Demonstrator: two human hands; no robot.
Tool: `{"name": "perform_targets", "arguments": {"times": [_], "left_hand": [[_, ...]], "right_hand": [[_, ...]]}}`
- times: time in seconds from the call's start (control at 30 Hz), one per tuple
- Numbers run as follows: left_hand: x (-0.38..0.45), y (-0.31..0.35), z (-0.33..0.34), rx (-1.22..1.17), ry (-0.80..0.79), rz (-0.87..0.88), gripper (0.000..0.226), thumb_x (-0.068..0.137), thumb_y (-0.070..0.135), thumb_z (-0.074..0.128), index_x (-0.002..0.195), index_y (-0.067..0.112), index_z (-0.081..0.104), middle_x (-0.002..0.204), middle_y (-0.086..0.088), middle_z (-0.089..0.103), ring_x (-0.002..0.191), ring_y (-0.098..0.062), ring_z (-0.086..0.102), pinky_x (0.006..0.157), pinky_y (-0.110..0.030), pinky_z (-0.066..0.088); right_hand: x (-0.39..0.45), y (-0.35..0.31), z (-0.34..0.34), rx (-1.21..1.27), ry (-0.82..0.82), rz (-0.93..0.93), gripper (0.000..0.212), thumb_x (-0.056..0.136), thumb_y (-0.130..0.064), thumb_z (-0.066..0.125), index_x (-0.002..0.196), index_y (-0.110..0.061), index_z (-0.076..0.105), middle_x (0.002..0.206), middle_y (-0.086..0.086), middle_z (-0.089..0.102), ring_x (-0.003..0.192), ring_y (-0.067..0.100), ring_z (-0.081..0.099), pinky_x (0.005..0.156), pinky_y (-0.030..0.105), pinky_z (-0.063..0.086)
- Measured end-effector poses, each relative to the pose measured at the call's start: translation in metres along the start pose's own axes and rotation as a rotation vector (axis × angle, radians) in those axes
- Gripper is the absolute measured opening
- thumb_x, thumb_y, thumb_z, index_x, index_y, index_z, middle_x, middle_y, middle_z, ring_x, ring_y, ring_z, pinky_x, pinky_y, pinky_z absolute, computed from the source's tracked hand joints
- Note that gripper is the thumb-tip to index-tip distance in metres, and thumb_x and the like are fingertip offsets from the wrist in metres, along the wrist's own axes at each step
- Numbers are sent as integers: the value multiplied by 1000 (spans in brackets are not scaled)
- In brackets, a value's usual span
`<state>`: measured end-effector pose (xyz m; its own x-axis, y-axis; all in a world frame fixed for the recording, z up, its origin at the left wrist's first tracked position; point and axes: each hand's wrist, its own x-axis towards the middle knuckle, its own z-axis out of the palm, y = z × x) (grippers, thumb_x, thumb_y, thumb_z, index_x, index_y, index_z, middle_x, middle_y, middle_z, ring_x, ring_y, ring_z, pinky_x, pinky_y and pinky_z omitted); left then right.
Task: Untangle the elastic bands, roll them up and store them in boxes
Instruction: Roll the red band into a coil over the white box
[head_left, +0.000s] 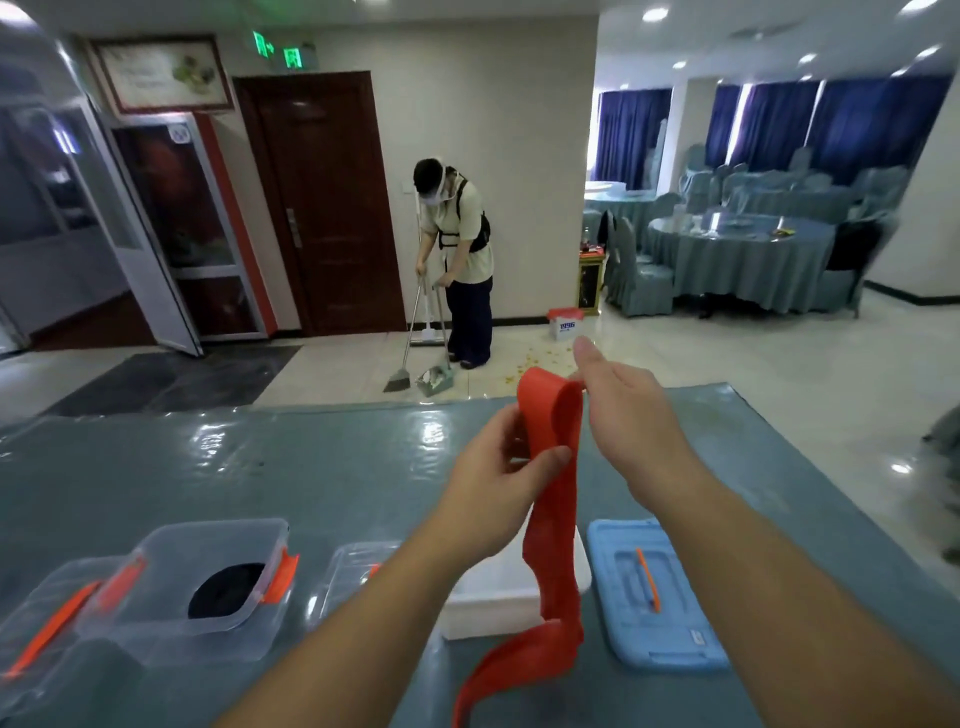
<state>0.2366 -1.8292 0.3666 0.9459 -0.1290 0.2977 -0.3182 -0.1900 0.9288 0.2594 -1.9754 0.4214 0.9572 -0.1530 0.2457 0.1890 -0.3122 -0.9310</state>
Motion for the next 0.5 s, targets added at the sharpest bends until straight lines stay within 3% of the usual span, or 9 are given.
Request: {"name": "perform_targets", "arguments": {"times": [0.1, 0.23, 0.37, 0.43, 0.5], "left_hand": [[12, 19, -17, 7, -22, 24, 34, 97, 27, 69, 128, 38, 61, 110, 10, 74, 103, -9, 70, 94, -37, 59], [25, 52, -33, -45, -101, 56, 39, 100, 24, 66, 135, 40, 57, 119, 5, 74, 112, -12, 70, 95, -31, 58], [35, 75, -41, -118, -68, 88, 36, 101, 19, 67, 131, 25, 49, 106, 0, 77, 105, -18, 74, 98, -40, 58], [37, 81, -41, -93, -17, 108, 35, 98, 23, 71, 126, 27, 51, 111, 3, 76, 109, -18, 73, 98, -42, 59], [38, 84, -40, 1, 100, 170, 33, 92, 27, 78, 119, 34, 59, 114, 8, 71, 109, -10, 69, 93, -29, 59]], "right_hand": [[7, 1, -3, 184, -76, -21, 46, 106, -49, 44, 81, -26, 75, 83, -2, 72, 80, 17, 64, 81, 40, 51], [9, -15, -4, 417, -200, -59, 44, 109, -44, 41, 117, -17, 76, 115, 7, 78, 114, 26, 71, 104, 49, 53], [11, -39, -7, 487, -253, -151, 37, 103, -41, 52, 127, -20, 70, 122, 9, 75, 118, 28, 69, 111, 52, 48], [13, -47, -8, 472, -246, -208, 35, 99, -42, 59, 126, -23, 68, 118, 6, 76, 114, 25, 71, 110, 54, 49], [12, -54, -7, 426, -226, -258, 36, 96, -47, 60, 125, -25, 64, 114, 0, 78, 111, 19, 73, 107, 54, 52]]}}
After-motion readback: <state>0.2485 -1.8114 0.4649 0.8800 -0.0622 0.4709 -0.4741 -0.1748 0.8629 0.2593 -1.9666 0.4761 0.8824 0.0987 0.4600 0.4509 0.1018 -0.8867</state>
